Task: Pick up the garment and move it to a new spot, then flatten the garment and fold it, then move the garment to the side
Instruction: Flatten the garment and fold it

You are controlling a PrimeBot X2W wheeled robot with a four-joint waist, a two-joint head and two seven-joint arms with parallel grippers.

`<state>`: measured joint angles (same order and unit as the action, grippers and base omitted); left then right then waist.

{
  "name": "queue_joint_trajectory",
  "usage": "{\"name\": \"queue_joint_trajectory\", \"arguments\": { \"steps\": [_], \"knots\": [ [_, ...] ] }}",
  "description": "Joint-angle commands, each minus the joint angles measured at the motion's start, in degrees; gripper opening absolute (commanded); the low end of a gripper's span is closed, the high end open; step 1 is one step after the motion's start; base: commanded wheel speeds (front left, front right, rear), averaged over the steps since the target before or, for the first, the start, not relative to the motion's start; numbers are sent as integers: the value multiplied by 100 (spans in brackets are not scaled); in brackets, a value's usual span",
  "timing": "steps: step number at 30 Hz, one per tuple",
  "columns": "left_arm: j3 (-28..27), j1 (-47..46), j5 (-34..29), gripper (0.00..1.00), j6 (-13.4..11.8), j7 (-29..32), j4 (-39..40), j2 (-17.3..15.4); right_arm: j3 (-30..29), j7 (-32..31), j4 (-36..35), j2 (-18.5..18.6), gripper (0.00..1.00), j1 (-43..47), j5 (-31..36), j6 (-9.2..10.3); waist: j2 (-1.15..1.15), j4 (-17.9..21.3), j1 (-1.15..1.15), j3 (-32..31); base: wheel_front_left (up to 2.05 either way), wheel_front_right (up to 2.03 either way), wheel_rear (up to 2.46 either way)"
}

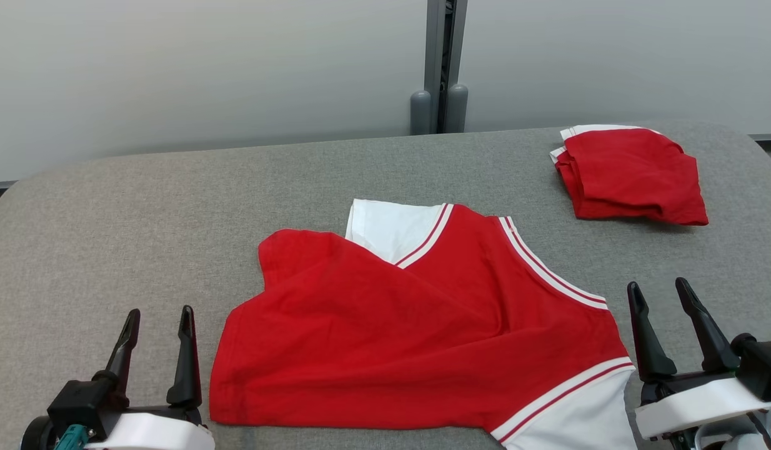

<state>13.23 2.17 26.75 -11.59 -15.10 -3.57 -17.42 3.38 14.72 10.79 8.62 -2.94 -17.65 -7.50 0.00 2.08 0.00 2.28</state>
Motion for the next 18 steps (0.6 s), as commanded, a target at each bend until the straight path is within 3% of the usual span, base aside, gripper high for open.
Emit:
{"name": "queue_joint_trajectory", "arguments": {
  "steps": [1, 18],
  "knots": [
    [-62, 74, -63, 100, 59, -12, -26, 15, 2, 39, 35, 29, 100, -36, -27, 1, 0, -15, 0, -9, 0, 0, 0],
    [-368, 197, -458, 100, 516, -10, -306, 425, 75, 50, 143, 17, 100, 74, -74, 1, 0, -138, 0, -183, 0, 0, 0]
  ]
}}
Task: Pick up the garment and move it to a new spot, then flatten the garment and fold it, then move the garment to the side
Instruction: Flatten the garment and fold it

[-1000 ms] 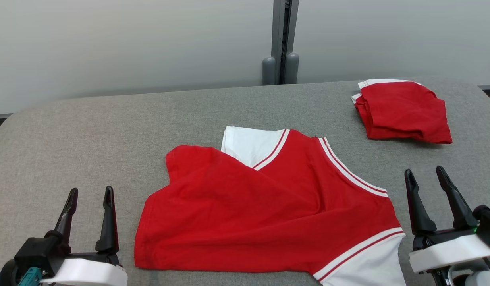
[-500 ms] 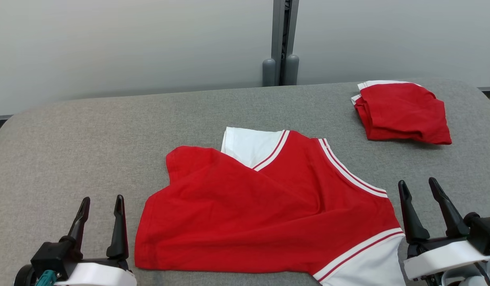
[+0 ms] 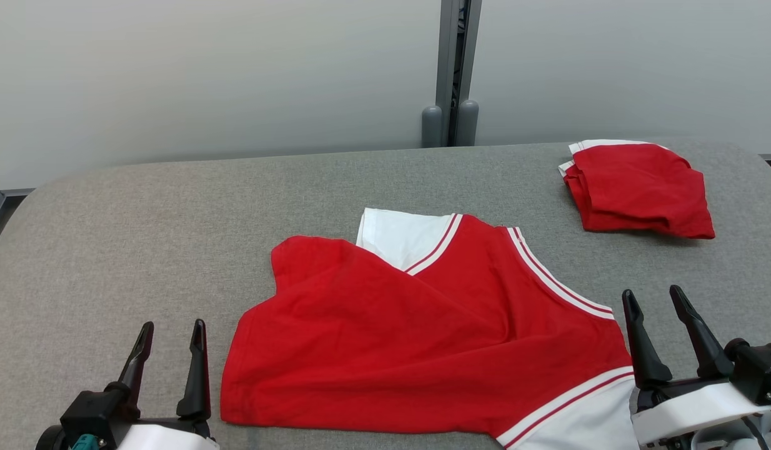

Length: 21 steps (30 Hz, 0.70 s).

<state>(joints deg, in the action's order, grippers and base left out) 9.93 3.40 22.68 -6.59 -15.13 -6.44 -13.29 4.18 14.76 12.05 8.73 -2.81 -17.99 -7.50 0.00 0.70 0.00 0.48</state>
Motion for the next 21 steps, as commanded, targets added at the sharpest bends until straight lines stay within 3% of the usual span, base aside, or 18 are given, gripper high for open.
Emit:
{"name": "queue_joint_trajectory", "arguments": {
  "steps": [1, 21],
  "knots": [
    [-62, 76, -74, 100, 47, -7, -22, 26, -4, 46, 24, 7, 100, 61, -42, 1, 0, -2, 0, -8, 0, 0, 0],
    [-284, 29, -297, 100, 300, -7, -186, 248, 16, 42, 82, 6, 100, 57, -66, 1, 0, -34, 0, -17, 0, 0, 0]
  ]
}}
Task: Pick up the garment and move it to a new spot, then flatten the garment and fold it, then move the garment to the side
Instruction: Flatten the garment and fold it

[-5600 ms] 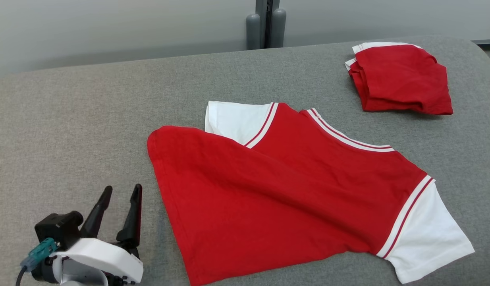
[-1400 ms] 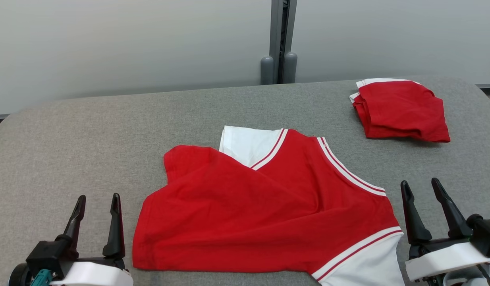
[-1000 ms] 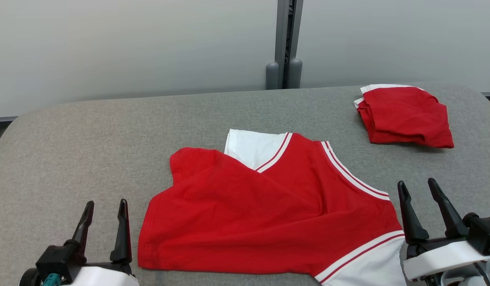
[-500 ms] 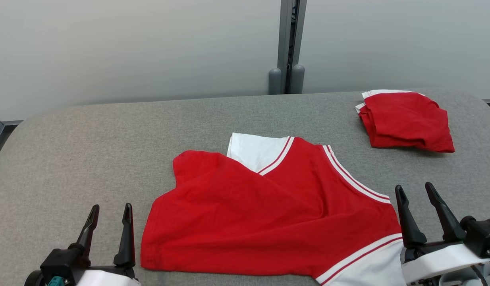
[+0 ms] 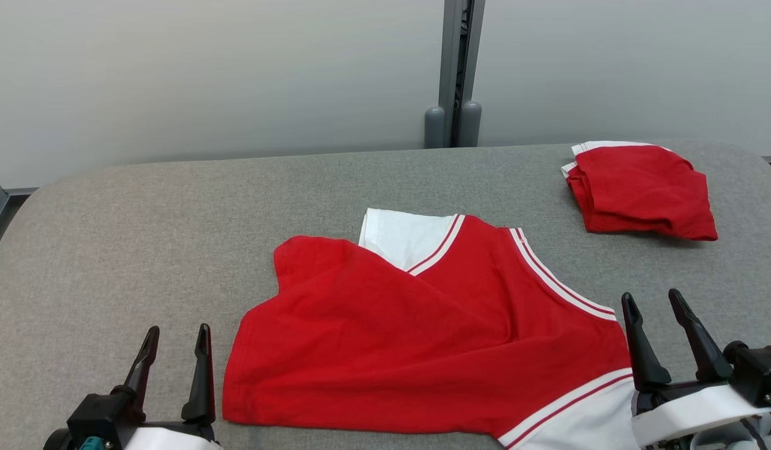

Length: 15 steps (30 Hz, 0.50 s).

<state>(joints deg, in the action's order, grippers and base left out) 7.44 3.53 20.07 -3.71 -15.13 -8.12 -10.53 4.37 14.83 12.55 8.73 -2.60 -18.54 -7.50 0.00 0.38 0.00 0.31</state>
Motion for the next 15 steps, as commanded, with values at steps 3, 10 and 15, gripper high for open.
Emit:
{"name": "queue_joint_trajectory", "arguments": {
  "steps": [3, 10, 15],
  "knots": [
    [-51, -5, -51, 100, 39, -7, -55, -8, 13, 35, 41, -2, 100, 25, -25, 1, 0, -6, 0, 5, 0, 0, 0],
    [-65, 6, 53, 100, 110, 87, -212, 33, 33, 35, 84, -8, 100, -14, -29, 1, 0, 27, 0, -11, 0, 0, 0],
    [-56, -29, 188, 100, 156, 386, -247, -25, 53, -122, 189, -30, 100, -36, -184, 1, 0, 66, 0, -40, 0, 0, 0]
  ]
}}
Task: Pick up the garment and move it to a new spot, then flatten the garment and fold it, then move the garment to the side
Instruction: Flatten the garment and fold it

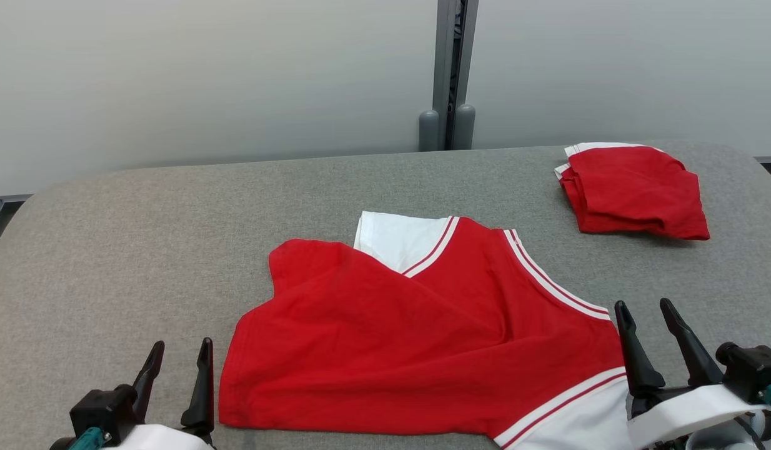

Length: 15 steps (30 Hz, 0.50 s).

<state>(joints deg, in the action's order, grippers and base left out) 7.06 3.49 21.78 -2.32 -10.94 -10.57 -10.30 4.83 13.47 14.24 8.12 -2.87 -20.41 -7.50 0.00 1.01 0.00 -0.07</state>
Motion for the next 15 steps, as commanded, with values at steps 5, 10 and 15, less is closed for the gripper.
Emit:
{"name": "queue_joint_trajectory", "arguments": {
  "steps": [5, 10, 15],
  "knots": [
    [-10, 41, 225, 100, 75, 555, 25, -145, -36, -580, 177, 200, 100, 19, -222, 1, 0, 56, 0, -2, 0, 0, 0],
    [24, 124, 403, 100, 96, 1196, 98, -299, 216, -1606, 174, 526, 100, 158, -597, 1, 0, 87, 0, 52, 0, 0, 0],
    [67, 196, 518, 100, 75, 1572, 234, -319, 293, -2577, -44, 816, 100, 534, -1056, 1, 0, 73, 0, 125, 0, 0, 0]
  ]
}}
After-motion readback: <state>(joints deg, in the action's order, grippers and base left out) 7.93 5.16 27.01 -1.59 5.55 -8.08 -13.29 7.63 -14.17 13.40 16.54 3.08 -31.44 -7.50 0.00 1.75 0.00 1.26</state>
